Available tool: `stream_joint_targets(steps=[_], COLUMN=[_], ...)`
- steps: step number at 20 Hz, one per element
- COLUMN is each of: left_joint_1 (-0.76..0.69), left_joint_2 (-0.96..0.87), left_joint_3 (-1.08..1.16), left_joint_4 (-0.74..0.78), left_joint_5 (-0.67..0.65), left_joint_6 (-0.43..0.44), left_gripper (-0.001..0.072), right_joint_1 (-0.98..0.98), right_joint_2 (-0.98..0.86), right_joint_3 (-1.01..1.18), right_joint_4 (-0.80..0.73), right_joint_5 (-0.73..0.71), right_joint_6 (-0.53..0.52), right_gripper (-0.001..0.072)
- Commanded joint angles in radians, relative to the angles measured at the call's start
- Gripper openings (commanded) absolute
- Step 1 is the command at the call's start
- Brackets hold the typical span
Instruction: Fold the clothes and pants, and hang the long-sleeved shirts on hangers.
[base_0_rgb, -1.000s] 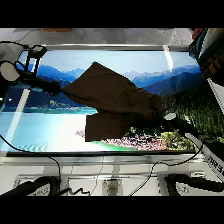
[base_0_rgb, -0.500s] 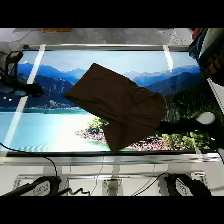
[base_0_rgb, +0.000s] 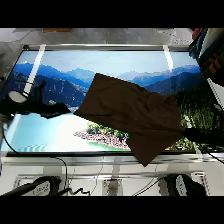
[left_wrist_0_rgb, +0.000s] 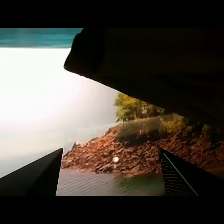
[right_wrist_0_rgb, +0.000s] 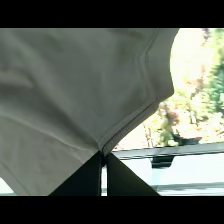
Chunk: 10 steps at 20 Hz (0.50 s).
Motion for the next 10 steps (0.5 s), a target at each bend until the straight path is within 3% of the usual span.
stream_joint_targets(steps=[1,5,7,10], left_joint_1=[-0.098,-0.141,-0.117,-0.084], left_joint_2=[-0.033,-0.113,-0.139,-0.164], left_joint_3=[-0.1,-0.1,-0.1,-0.1], left_joint_4=[-0.066,-0.066,-0.062,-0.063], left_joint_5=[0.153,0.287,0.301,0.319], left_joint_6=[0.002,-0.053,-0.058,-0.058], left_gripper=[0.0701,0.0696,0.0526,0.0519], right_joint_1=[-0.019,-0.019,-0.019,-0.019], right_joint_2=[0.007,0.006,0.006,0.006], right_joint_3=[0.001,0.001,0.001,0.001], right_joint_4=[-0.013,-0.013,-0.013,-0.013], right_joint_5=[-0.01,-0.009,-0.009,-0.01], right_joint_6=[0.001,0.001,0.002,0.001], right_gripper=[0.0012,0.0012,0.0012,0.0012])
